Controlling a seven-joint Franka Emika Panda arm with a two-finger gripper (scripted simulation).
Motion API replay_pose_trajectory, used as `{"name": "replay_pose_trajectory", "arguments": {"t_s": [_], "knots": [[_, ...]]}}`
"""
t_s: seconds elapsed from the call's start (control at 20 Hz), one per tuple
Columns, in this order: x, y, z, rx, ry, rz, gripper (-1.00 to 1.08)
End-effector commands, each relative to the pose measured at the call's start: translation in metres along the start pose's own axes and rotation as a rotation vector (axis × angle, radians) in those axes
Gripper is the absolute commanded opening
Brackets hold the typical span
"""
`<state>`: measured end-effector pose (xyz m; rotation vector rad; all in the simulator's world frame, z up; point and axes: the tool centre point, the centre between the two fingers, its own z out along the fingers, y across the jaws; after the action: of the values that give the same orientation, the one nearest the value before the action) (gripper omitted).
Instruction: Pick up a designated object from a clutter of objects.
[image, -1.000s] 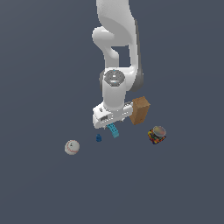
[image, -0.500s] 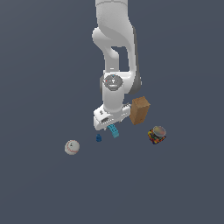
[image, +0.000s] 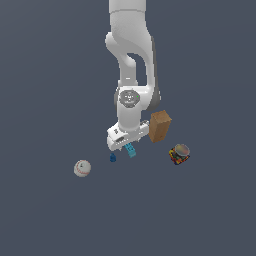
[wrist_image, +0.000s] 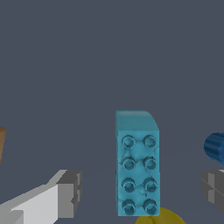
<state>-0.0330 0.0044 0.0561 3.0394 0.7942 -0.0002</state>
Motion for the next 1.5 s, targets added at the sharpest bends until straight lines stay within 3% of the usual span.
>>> {"name": "replay_pose_trajectory", "arguments": {"t_s": [0.0, 0.45, 0.5, 0.95, 1.45], "knots": [[-0.001, 0.000, 0.012, 0.000, 0.000, -0.001, 1.00], [0.000, 0.000, 0.034, 0.000, 0.000, -0.002, 1.00], [0.000, 0.000, 0.034, 0.000, 0.000, -0.002, -1.00], [0.000, 0.000, 0.034, 0.000, 0.000, -0.002, -1.00], [0.004, 0.015, 0.007, -0.008, 0.014, -0.002, -1.00]]}}
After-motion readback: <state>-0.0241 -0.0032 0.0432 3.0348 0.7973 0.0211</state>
